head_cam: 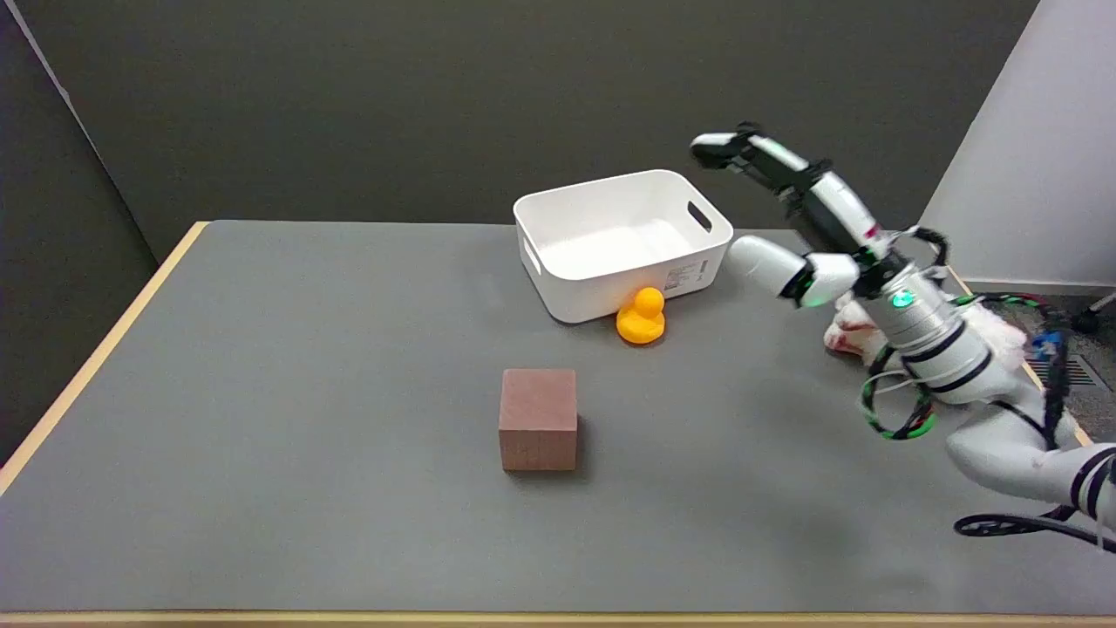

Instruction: Pick up wooden cube.

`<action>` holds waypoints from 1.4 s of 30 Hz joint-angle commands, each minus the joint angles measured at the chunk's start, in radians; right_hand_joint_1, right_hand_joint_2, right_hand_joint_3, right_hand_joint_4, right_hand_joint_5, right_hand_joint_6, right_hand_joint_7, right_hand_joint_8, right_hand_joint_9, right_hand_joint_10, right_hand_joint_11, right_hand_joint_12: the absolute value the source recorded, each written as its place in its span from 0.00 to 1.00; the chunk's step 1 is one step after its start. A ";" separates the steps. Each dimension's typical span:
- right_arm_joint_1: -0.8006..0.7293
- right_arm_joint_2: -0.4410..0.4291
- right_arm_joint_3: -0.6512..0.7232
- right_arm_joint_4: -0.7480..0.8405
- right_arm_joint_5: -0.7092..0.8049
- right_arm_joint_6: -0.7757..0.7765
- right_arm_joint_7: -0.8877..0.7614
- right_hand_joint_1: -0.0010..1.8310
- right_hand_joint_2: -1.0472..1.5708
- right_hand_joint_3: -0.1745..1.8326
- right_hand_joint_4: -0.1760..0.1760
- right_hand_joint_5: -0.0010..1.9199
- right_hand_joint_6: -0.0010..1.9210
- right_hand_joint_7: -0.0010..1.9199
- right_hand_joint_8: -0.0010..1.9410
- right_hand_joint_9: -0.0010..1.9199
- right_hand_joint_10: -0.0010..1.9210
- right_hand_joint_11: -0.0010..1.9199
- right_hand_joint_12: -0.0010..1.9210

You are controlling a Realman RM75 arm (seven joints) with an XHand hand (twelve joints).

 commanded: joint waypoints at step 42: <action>-0.005 -0.114 -0.121 0.358 -0.591 -0.645 -0.081 0.31 0.61 0.55 0.32 0.11 0.26 0.13 0.23 0.04 0.36 0.00 0.46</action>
